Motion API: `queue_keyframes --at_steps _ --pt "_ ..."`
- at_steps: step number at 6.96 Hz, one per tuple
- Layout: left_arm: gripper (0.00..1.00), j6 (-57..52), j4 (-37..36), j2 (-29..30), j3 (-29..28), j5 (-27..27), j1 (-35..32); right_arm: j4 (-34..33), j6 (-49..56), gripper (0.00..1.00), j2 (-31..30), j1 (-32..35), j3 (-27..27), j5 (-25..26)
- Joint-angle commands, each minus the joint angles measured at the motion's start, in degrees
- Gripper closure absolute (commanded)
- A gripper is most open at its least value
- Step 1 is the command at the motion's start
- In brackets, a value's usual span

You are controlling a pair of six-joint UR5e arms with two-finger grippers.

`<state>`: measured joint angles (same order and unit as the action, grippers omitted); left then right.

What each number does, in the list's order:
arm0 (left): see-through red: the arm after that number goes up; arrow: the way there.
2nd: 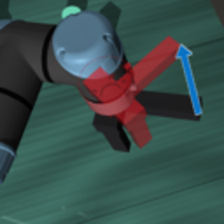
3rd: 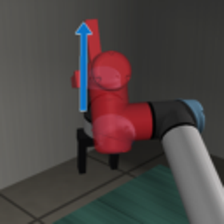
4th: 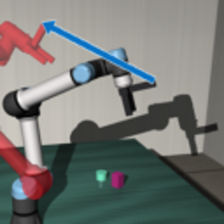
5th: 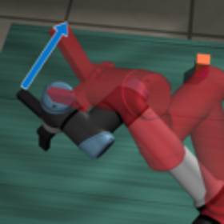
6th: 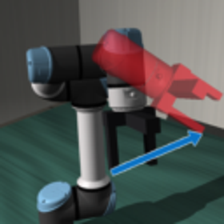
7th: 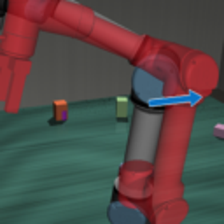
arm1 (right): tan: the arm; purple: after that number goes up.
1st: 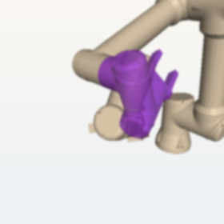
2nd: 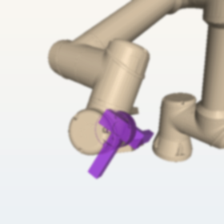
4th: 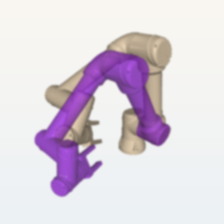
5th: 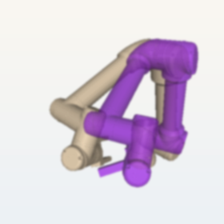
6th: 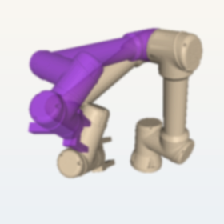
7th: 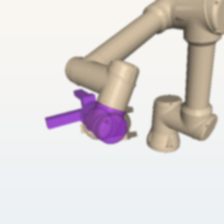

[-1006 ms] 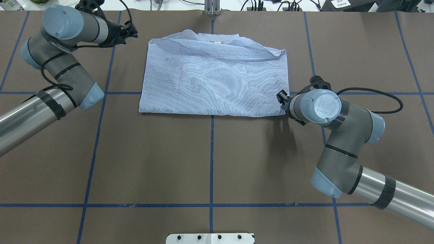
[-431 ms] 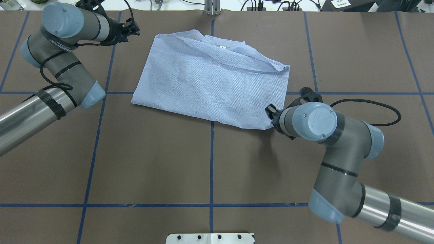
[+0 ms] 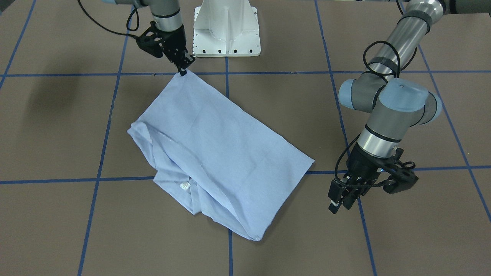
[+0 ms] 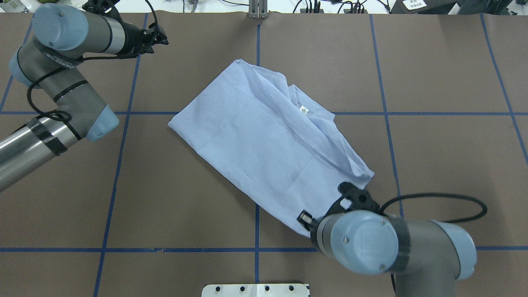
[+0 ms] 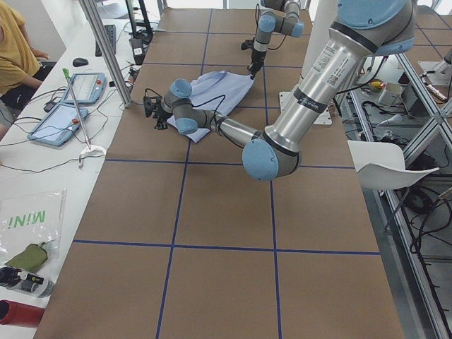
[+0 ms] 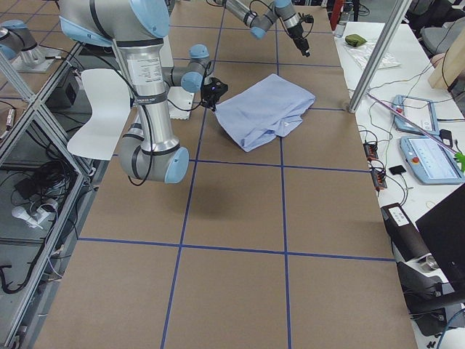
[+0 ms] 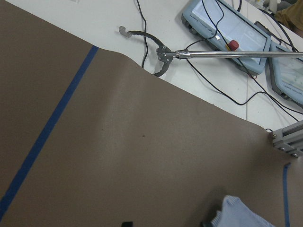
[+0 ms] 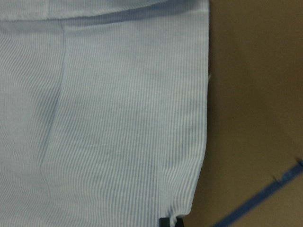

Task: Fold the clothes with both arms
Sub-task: 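Drag the folded shirt toward the robot with the right gripper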

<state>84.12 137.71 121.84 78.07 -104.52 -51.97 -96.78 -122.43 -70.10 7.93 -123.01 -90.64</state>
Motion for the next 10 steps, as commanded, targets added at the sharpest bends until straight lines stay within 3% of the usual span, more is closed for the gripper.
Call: queue_keyframes --at_steps 1,2,3,5,7,10 --pt "0.41 2.62 -2.43 -14.27 18.86 -5.41 2.12 -3.85 -4.72 1.00 -0.48 -9.83 -2.93 -0.06" --pt "0.39 6.72 -2.45 -19.39 23.66 -5.43 4.40 -5.77 -6.05 1.00 -0.74 -12.99 -3.72 -0.06" --pt "0.35 11.89 -2.45 -19.79 23.88 -5.26 7.12 -7.97 -6.85 0.01 -0.83 -13.29 -5.12 0.29" --pt "0.33 21.57 -2.45 -19.19 23.88 -4.20 14.68 -8.78 -7.38 0.00 -3.80 -12.86 -8.03 0.29" --pt "0.31 24.14 -2.54 -19.01 22.57 -3.07 19.34 -8.78 -7.38 0.00 -4.78 -10.58 -8.82 0.03" --pt "0.34 24.42 -7.09 -12.07 16.85 0.46 23.23 -8.78 -6.33 0.00 -4.52 -0.50 -8.74 -0.23"
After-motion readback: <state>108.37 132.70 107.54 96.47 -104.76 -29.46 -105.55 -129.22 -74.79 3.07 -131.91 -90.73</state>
